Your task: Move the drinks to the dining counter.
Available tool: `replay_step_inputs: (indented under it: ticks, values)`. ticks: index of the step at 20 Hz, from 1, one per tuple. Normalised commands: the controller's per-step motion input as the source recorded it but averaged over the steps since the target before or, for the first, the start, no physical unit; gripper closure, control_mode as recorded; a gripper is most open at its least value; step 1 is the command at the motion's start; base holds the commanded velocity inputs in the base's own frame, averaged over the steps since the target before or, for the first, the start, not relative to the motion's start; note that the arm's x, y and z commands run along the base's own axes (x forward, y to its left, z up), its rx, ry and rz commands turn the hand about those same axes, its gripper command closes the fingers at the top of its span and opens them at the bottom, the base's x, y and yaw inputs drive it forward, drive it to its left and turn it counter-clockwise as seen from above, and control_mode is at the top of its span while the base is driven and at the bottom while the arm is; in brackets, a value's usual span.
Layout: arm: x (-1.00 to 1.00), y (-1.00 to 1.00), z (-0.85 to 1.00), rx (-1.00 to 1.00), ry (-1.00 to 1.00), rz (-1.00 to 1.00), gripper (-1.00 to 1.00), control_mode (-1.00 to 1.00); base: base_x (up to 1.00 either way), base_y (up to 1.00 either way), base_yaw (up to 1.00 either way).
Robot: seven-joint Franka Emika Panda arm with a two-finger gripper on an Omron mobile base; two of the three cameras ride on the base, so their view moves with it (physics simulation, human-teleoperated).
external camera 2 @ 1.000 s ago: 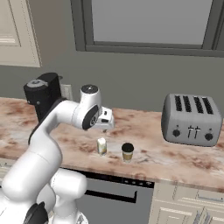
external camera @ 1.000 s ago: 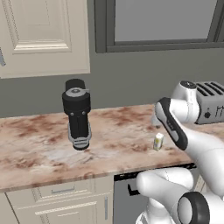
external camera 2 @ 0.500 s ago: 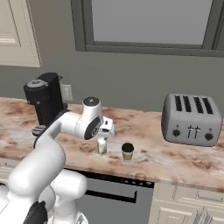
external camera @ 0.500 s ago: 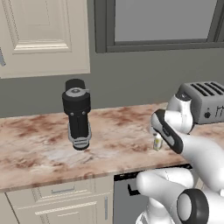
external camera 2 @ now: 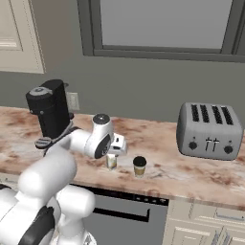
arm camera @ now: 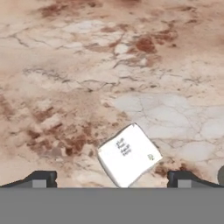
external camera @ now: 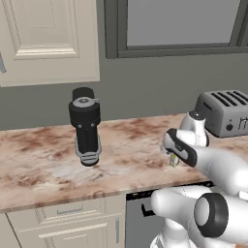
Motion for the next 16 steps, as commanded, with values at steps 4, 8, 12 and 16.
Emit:
replay_step_inputs:
  ticks: [4,8,12,16]
  values:
    - [0.18,0.00,-0.11,0.00,0.00,0.00,-1.00,-1.00,0.00,0.00,0.00]
    - [0.21,0.00,-0.11,0.00,0.00,0.00,-1.00,-1.00,0.00,0.00,0.00]
    - [0.14,-0.05,-0.11,0.00,0.00,0.00,-1.00,-1.00,0.00,0.00,0.00]
    - [0.02,-0.15,-0.14,0.00,0.00,0.00,-1.00,-1.00,0.00,0.00,0.00]
